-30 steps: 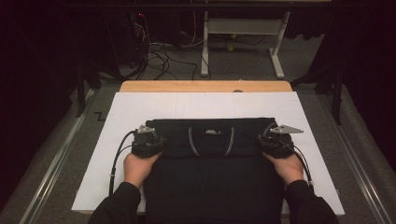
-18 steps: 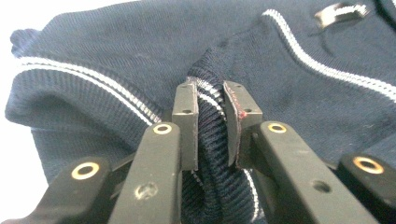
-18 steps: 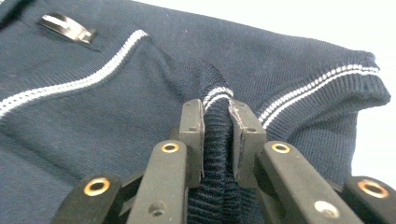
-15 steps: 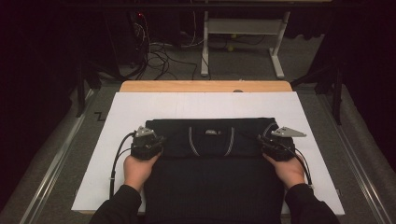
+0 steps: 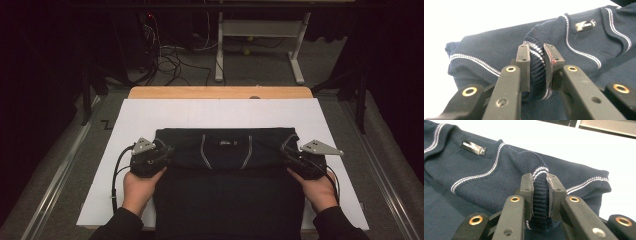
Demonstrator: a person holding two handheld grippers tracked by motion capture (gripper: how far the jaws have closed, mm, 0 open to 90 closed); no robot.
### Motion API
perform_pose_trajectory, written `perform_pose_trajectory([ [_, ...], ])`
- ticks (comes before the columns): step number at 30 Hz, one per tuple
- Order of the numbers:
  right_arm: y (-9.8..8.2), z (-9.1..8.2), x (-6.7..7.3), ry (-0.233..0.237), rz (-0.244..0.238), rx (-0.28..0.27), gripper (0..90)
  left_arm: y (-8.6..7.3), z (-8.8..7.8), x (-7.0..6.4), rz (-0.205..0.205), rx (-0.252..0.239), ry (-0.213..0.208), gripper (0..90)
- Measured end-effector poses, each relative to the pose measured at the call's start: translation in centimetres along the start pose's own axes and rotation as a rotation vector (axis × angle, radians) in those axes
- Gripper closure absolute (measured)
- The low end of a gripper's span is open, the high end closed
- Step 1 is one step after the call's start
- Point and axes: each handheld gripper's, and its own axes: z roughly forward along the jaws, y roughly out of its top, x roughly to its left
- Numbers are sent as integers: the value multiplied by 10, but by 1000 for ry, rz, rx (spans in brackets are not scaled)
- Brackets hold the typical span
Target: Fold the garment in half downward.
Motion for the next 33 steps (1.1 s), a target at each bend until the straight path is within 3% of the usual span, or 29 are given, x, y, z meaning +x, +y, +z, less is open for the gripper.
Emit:
perform_pose_trajectory([
  [7, -8, -21, 7, 7, -17, -34, 783, -10, -22, -8, 28, -23, -19, 726],
  [14, -18, -34, 15, 11, -29, -41, 783, -21, -31, -15, 34, -3, -54, 726],
  [22, -33, -43, 21, 18, -20, -27, 782, -36, -37, -25, 70, 30, -54, 725],
  [27, -44, -44, 21, 27, -3, -15, 781, -46, -34, -21, 38, 57, -68, 725],
  [33, -53, -49, 23, 35, -4, 1, 778, -54, -34, -23, 36, 83, -71, 724],
])
